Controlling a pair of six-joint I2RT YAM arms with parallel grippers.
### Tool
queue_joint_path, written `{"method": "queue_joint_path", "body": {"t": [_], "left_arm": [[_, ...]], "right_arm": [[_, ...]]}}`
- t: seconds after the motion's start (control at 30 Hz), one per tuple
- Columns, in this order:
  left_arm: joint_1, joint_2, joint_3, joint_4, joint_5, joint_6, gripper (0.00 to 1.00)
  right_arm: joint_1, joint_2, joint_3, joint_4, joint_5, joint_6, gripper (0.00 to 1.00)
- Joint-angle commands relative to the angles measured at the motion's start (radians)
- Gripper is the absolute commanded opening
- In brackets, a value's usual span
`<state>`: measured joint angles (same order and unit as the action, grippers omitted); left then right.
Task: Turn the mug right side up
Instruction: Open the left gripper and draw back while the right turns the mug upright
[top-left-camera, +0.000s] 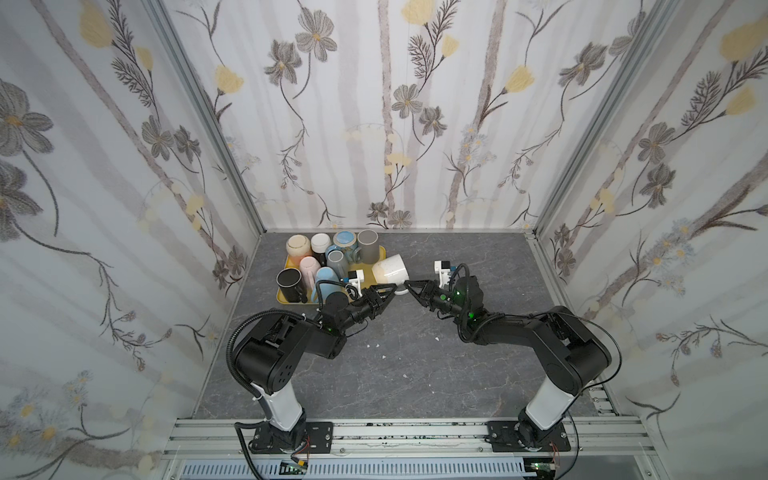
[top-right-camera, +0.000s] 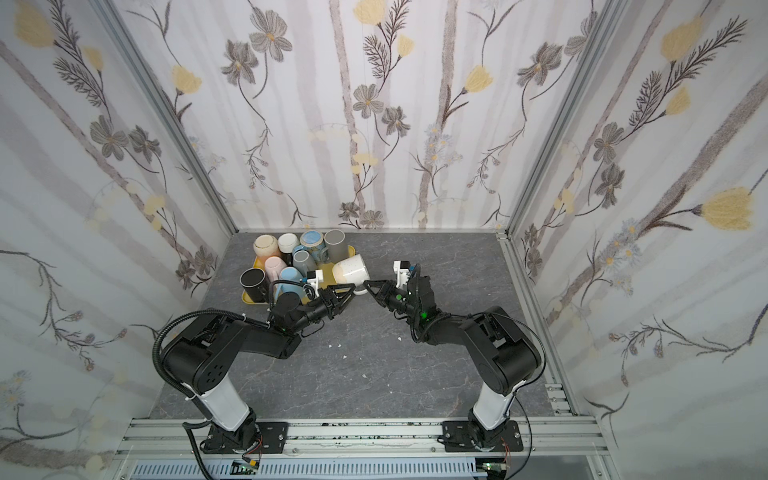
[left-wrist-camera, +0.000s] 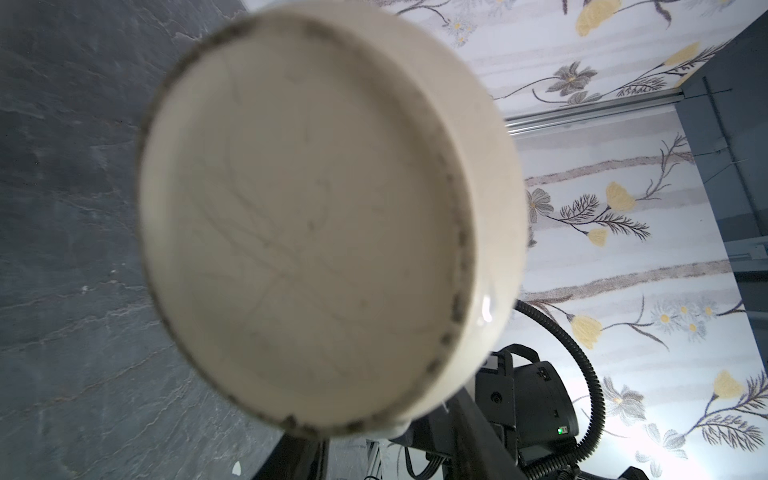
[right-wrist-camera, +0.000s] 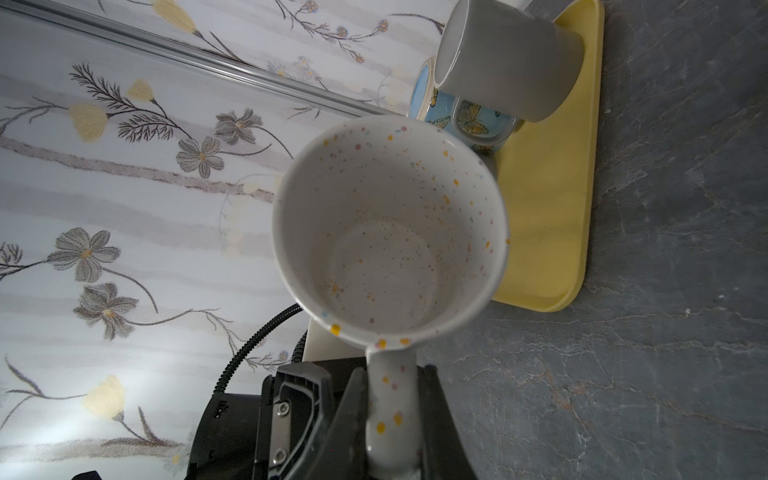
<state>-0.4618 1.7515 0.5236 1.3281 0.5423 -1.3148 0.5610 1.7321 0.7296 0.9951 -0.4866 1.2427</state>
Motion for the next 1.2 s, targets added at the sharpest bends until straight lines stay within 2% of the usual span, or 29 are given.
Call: {"method": "queue_joint_path", "body": {"t": [0.0,0.27,0.6,0.93,1.03,1.17], "left_arm": [[0.009,0.030,0.009,0.028,0.013,0.019,0.44],[0.035,0.118,0.047,-0.035,0.016,0.077,0.44],[0.047,0.232,0.204,-0.229,-0.003,0.197,0.42],[0.046,0.308,0.325,-0.357,-0.036,0.263,0.45],[0.048,0.316,0.349,-0.391,-0.046,0.284,0.45],[0.050,0.318,0.392,-0.464,-0.059,0.331,0.45]], "right_arm": [[0.002,0.009,0.016,0.110,-0.014,-0.022,0.00],[-0.013,0.069,0.081,0.049,-0.018,-0.078,0.00],[-0.072,0.150,0.203,-0.167,-0.005,-0.264,0.00],[-0.128,0.234,0.280,-0.248,-0.006,-0.346,0.00],[-0.133,0.252,0.313,-0.292,0.015,-0.385,0.00],[-0.132,0.251,0.381,-0.415,0.091,-0.498,0.00]]}}
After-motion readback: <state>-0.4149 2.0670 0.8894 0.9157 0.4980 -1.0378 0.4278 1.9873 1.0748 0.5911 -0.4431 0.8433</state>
